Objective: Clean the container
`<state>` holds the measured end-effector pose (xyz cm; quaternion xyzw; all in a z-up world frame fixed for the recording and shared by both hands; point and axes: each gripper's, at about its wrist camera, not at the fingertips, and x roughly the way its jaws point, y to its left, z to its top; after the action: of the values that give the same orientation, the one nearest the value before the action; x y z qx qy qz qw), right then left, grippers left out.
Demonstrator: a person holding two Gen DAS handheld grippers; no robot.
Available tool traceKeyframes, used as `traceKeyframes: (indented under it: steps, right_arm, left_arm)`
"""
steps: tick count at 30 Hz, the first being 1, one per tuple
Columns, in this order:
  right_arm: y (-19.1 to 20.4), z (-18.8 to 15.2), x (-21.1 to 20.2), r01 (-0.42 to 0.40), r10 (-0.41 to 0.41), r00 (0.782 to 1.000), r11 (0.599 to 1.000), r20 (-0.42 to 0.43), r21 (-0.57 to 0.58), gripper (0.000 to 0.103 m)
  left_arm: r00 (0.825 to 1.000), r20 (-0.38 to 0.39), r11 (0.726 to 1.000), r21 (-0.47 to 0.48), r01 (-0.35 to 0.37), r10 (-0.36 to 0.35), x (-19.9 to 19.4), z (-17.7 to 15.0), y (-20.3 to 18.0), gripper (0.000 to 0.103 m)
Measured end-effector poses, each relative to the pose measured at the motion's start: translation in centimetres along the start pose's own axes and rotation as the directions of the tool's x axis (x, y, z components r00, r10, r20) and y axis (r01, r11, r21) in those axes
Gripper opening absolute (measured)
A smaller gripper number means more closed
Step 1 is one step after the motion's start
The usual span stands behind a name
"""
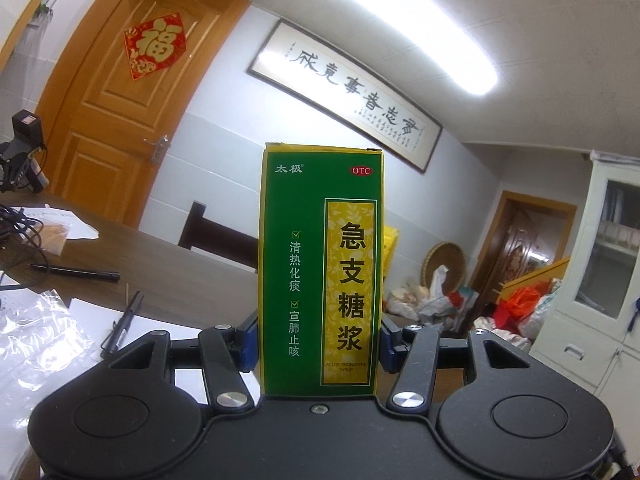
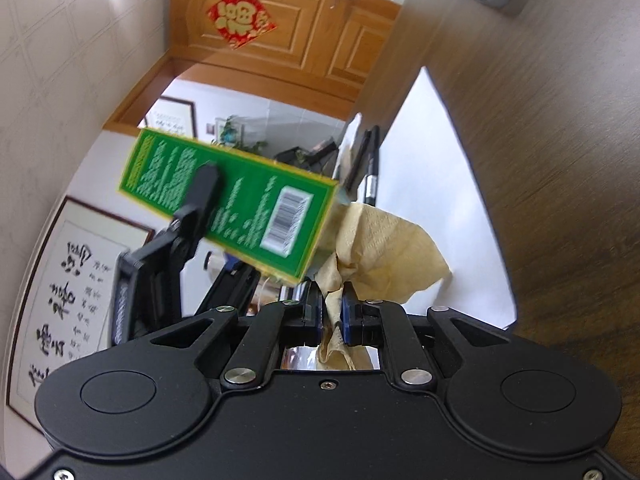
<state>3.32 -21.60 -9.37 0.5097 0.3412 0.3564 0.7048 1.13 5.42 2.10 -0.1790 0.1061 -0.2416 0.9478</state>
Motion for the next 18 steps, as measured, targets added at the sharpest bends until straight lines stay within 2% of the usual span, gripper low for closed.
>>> traceKeyframes:
  steps: [6, 9, 11, 13, 18]
  right_arm:
    - [1.7, 0.2, -1.2, 0.005, -0.004, 1.0, 0.998, 0.028, -0.06, 0.01]
    - [2.3, 0.9, -2.5, 0.042, -0.035, 0.997, 0.995, 0.071, -0.09, 0.01]
    - [3.0, 1.3, -3.3, 0.107, -0.093, 0.989, 0.986, 0.111, -0.128, 0.01]
    - [3.8, 1.7, -4.0, 0.164, -0.137, 0.978, 0.971, 0.155, -0.172, 0.01]
    - [7.7, 2.7, -5.6, 0.253, -0.178, 0.95, 0.918, 0.255, -0.304, 0.01]
  left_arm:
    - [0.996, -0.008, 0.992, 0.086, -0.087, 0.088, 0.3, -0.4, -1.1, 0.049]
    - [0.986, -0.007, 0.973, 0.157, -0.166, 0.169, 0.8, -0.8, -1.9, 0.049]
    - [0.972, -0.004, 0.948, 0.221, -0.229, 0.235, 1.3, -1.3, -2.7, 0.049]
    - [0.954, 0.009, 0.909, 0.301, -0.289, 0.301, 1.8, -1.9, -3.5, 0.049]
    - [0.919, 0.046, 0.812, 0.452, -0.368, 0.391, 2.4, -3.4, -6.0, 0.049]
